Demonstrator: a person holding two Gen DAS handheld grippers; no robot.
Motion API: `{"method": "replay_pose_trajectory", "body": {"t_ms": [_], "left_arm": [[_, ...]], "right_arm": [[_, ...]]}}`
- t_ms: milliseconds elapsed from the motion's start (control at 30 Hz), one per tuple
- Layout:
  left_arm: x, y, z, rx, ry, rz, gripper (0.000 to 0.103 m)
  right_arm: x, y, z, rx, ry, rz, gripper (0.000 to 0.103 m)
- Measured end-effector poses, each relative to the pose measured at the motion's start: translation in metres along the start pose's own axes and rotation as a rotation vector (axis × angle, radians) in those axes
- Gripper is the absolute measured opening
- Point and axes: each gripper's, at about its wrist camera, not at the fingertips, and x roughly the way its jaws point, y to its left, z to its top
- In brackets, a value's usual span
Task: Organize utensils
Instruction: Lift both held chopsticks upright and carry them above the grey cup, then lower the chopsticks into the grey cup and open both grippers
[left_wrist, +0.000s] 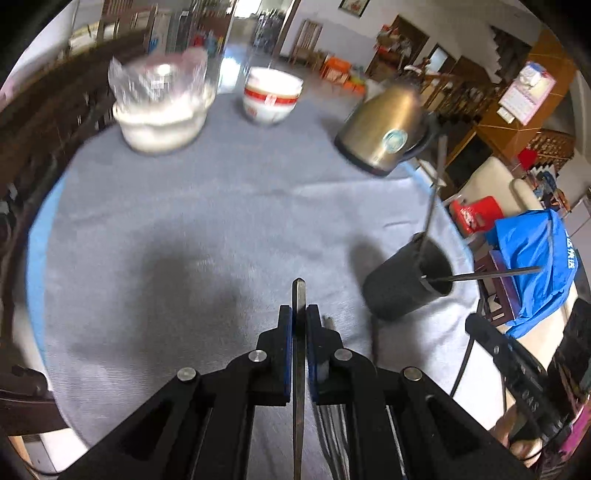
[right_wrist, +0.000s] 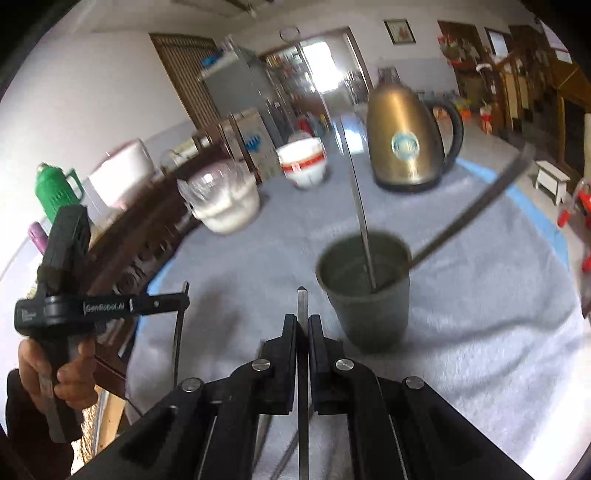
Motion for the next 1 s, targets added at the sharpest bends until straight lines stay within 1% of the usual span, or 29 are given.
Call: {"method": "replay_pose_trajectory", "body": {"t_ms": [100, 267, 400, 500, 600, 700, 900, 1000], "left_arm": [[-0.029, -0.012, 0.002, 0.030, -0.061, 0.000, 0.007], [-0.064, -0.028, 0.009, 0.075, -0.144, -0.007, 0.007], [-0.084, -0.041, 0.017, 0.094, -0.194, -0.008, 0.006], [-0.099, -0.053, 0.027, 0.100, -0.242, -0.022, 0.006], [-0.112, -0.067, 0.041, 0.109, -0.295, -0.027, 0.006], [-0.119, -0.080, 0.051, 0.111, -0.348, -0.028, 0.005], [-0.123, -0.100, 0.067, 0.060, -0.472, -0.075, 0.005], [-0.118, -0.106, 0.070, 0.030, -0.538, -0.093, 0.005]], "right_arm": [[-0.016, 0.006, 0.011, -0.004, -0.066, 0.017, 0.007], [-0.045, 0.011, 0.031, -0.011, -0.185, 0.028, 0.007], [-0.061, 0.008, 0.050, 0.006, -0.264, 0.021, 0.007], [-0.072, 0.005, 0.066, 0.025, -0.330, 0.013, 0.007], [-0.081, 0.002, 0.080, 0.039, -0.396, -0.014, 0.007], [-0.090, 0.001, 0.094, 0.055, -0.484, -0.075, 0.007], [-0.103, -0.002, 0.106, 0.089, -0.652, -0.157, 0.007], [-0.100, 0.001, 0.106, 0.086, -0.698, -0.203, 0.007]]}}
